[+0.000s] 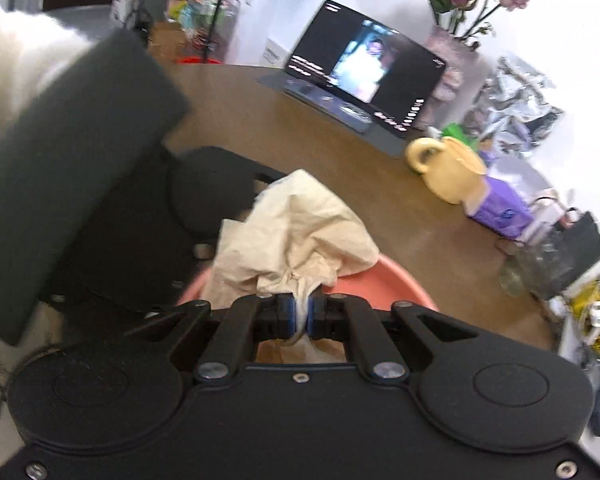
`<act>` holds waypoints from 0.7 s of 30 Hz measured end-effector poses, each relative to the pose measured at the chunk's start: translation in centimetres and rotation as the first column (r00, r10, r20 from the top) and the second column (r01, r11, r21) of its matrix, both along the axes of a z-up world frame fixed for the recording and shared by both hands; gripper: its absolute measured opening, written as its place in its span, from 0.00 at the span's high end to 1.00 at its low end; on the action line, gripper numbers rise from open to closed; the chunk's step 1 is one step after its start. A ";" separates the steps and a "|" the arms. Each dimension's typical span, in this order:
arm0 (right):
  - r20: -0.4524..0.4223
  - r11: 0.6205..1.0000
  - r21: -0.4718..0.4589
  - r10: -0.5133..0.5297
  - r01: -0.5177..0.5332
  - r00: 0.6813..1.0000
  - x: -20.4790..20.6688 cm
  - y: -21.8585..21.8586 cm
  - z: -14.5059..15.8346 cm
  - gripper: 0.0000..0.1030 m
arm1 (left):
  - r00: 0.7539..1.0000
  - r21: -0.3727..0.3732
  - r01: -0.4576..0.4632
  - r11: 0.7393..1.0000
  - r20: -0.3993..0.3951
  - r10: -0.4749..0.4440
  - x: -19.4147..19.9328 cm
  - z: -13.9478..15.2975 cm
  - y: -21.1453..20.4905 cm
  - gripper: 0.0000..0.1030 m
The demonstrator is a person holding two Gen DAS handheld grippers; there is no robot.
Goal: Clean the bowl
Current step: 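Wipe the cloth across the bowl's outer wall and inside again, right gripper, then set the bowl on the table with the left gripper while the right gripper lowers the cloth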
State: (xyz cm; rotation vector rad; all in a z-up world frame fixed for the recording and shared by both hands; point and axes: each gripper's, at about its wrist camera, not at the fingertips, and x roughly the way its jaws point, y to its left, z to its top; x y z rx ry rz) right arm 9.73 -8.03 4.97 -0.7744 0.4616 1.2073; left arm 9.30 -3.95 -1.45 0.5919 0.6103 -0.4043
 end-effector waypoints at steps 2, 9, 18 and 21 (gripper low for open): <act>-0.034 1.000 0.001 0.005 -0.005 0.999 -0.2 -0.3 0.0 0.94 | 1.000 -0.001 -0.002 1.000 0.001 0.002 0.1 0.0 0.0 0.06; -0.077 0.999 -0.049 0.006 -0.010 0.997 -0.9 -1.6 -0.7 0.94 | 1.000 -0.012 -0.015 1.000 -0.005 0.015 0.6 0.1 0.2 0.06; -0.074 0.994 -0.009 -0.106 0.106 0.992 -0.1 -4.1 -0.4 0.94 | 0.997 -0.053 -0.069 0.996 -0.049 0.066 1.8 0.3 1.2 0.06; -0.098 0.984 0.063 -0.159 0.165 0.982 0.8 -5.0 0.3 0.94 | 0.992 -0.070 -0.110 0.991 -0.065 0.105 2.2 0.4 1.8 0.06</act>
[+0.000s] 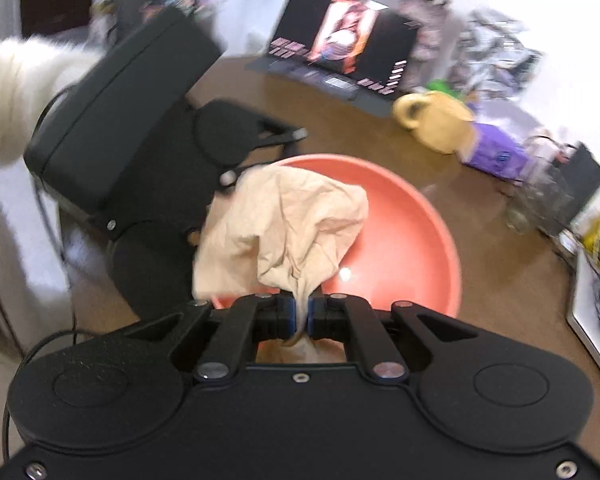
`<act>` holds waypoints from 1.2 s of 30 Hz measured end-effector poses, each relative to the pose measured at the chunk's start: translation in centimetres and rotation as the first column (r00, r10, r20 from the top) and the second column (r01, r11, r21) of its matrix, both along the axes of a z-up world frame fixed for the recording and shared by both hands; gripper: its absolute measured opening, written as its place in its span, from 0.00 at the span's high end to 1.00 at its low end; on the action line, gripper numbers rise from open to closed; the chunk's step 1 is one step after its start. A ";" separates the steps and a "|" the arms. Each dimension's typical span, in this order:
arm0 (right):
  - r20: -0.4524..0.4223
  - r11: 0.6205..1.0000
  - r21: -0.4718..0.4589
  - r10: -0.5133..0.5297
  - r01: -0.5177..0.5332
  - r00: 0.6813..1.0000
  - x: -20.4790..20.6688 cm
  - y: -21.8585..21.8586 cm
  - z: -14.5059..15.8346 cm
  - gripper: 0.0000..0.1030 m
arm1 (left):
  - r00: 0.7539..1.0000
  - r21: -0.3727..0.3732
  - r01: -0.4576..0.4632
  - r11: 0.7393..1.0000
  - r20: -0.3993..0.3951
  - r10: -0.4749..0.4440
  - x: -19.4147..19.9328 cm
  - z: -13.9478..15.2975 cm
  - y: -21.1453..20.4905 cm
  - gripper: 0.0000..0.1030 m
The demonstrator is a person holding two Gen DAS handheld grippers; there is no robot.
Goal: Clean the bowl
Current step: 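Set the bowl on the table with the left gripper while the right gripper lowers the cloth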
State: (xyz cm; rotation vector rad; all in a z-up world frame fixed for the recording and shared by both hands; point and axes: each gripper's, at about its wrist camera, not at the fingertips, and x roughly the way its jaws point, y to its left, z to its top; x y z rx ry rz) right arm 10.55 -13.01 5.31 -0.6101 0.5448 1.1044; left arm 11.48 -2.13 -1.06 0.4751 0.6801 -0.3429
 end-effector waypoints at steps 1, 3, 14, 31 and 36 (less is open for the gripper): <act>-0.008 0.999 0.027 -0.018 0.018 1.000 0.3 -0.3 0.2 0.94 | 1.000 -0.004 -0.024 1.000 -0.002 0.024 0.4 0.0 0.4 0.06; -0.026 0.993 0.093 -0.072 0.074 0.997 1.1 -1.1 0.7 0.94 | 0.999 -0.006 -0.043 0.999 -0.004 0.043 0.3 0.1 0.7 0.06; -0.152 0.932 0.168 -0.298 0.322 0.942 3.2 -4.4 0.7 0.94 | 0.979 -0.132 -0.160 0.978 -0.147 0.140 1.1 0.3 3.5 0.08; -0.295 0.869 0.057 -0.456 0.492 0.840 4.5 -6.1 -3.2 0.94 | 0.978 -0.143 -0.184 0.972 -0.127 0.167 -1.3 0.0 4.4 0.03; -0.313 0.853 0.059 -0.478 0.519 0.820 5.2 -5.7 -4.3 0.94 | 0.975 -0.154 -0.211 0.965 -0.102 0.197 -1.9 0.4 4.7 0.00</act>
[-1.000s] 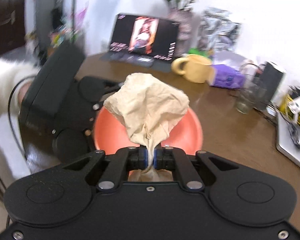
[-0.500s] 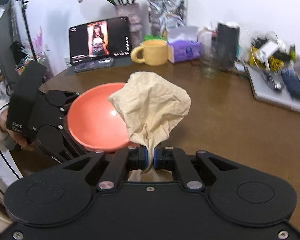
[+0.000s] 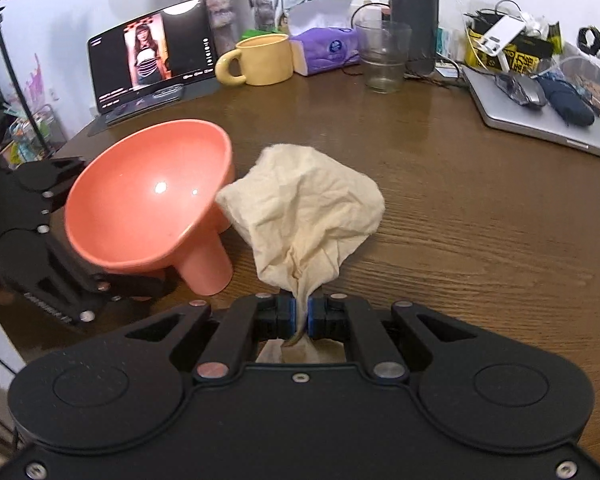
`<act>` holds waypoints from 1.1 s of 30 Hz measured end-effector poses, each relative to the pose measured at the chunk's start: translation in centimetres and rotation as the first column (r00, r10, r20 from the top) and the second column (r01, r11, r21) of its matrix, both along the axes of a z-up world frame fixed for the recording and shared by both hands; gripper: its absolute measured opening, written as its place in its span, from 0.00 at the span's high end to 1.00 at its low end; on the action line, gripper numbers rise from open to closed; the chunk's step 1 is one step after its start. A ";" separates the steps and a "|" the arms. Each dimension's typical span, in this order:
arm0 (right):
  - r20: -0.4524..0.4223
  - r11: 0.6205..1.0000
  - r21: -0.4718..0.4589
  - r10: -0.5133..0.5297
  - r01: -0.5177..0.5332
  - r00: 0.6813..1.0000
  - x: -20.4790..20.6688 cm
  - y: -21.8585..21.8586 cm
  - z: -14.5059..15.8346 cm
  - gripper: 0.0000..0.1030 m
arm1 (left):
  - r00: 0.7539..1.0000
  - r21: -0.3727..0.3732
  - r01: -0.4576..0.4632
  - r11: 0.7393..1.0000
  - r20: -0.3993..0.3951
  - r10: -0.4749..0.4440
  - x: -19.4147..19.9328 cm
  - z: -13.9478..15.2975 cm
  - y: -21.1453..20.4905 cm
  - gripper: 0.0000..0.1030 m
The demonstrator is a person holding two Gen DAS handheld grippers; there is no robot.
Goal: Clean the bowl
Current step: 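Set the bowl on the table with the left gripper while the right gripper lowers the cloth, then open the right gripper to drop the cloth beside the bowl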
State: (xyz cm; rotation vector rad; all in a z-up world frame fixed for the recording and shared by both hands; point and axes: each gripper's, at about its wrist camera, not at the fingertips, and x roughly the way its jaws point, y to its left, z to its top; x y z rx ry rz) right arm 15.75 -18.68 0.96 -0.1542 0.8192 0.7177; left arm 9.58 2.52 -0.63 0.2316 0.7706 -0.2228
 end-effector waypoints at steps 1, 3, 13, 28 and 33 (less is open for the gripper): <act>0.000 1.000 0.000 -0.001 0.001 1.000 0.0 0.1 -0.1 0.93 | 1.000 -0.002 -0.007 1.000 -0.003 0.007 -0.1 0.0 0.0 0.00; -0.004 1.000 0.002 -0.005 0.005 1.000 0.0 0.4 -0.3 0.84 | 1.000 -0.003 -0.017 1.000 -0.005 0.017 -0.3 0.0 0.0 0.00; 0.001 0.999 0.008 -0.044 0.044 0.999 -0.5 1.0 -1.4 0.72 | 0.999 0.000 -0.040 0.999 0.016 0.040 -1.1 0.1 -0.2 0.00; 0.083 0.996 0.001 -0.087 0.087 0.993 -2.1 1.3 -1.4 0.10 | 0.998 -0.002 -0.054 0.999 0.039 0.054 -1.5 0.2 -0.5 0.00; 0.093 0.993 0.015 -0.117 0.116 0.989 -2.3 1.0 -1.2 0.01 | 0.997 -0.004 -0.060 0.998 0.047 0.061 -1.4 0.3 -0.7 0.00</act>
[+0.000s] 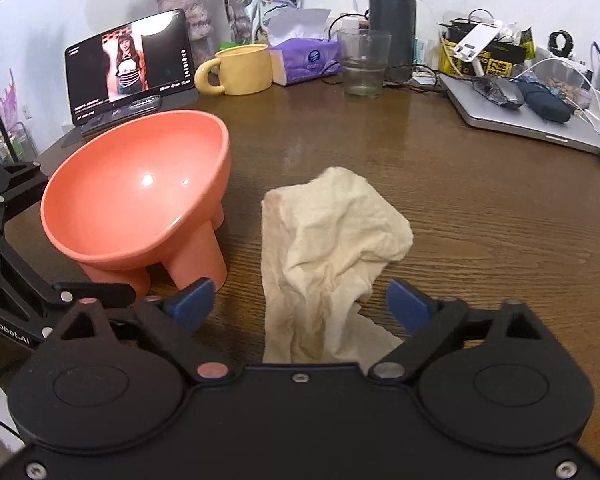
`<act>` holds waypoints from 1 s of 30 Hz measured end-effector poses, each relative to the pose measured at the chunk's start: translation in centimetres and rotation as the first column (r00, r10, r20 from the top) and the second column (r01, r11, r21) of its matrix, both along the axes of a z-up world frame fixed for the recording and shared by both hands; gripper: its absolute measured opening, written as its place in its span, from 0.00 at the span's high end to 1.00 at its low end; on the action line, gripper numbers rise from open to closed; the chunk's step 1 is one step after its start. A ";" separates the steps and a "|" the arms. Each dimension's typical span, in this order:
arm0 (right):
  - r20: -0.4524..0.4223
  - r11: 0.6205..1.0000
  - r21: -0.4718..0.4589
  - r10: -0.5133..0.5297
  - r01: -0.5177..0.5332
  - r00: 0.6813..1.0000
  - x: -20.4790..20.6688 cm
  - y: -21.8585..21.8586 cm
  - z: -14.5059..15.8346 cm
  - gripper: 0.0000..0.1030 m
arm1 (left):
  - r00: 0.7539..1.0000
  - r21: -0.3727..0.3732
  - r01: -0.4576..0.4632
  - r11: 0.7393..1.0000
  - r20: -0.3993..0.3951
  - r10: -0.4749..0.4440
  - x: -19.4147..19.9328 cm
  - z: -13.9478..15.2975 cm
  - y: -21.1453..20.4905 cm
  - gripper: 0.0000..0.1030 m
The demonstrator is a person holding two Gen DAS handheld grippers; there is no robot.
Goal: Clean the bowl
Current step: 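Open the right gripper to drop the cloth beside the bowl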
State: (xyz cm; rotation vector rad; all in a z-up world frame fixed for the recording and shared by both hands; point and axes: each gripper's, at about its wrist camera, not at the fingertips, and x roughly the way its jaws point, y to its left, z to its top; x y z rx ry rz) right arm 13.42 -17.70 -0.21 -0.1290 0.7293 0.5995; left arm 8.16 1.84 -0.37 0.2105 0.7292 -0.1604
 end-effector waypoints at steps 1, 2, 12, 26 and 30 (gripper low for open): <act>0.001 1.000 0.001 -0.005 0.005 1.000 0.0 -0.1 0.0 0.01 | 1.000 -0.002 -0.006 1.000 0.000 0.006 0.1 0.0 0.0 0.00; 0.000 1.000 0.004 -0.011 0.011 1.000 -0.1 -0.2 0.0 0.01 | 1.000 -0.002 -0.010 1.000 0.001 0.010 0.1 0.0 -0.1 0.00; 0.047 0.999 0.008 -0.032 0.031 0.998 -1.8 -0.7 1.0 0.01 | 0.999 0.010 -0.044 0.999 0.025 0.044 -1.5 0.8 -0.5 0.00; 0.071 0.997 0.054 -0.052 0.048 0.996 -6.9 -1.7 2.1 0.01 | 0.991 0.014 -0.100 0.995 0.090 0.099 -6.3 2.4 -1.9 0.00; 0.079 0.996 0.069 -0.062 0.057 0.995 -9.1 -2.1 2.3 0.01 | 0.989 0.006 -0.110 0.994 0.102 0.108 -7.8 2.4 -2.6 0.00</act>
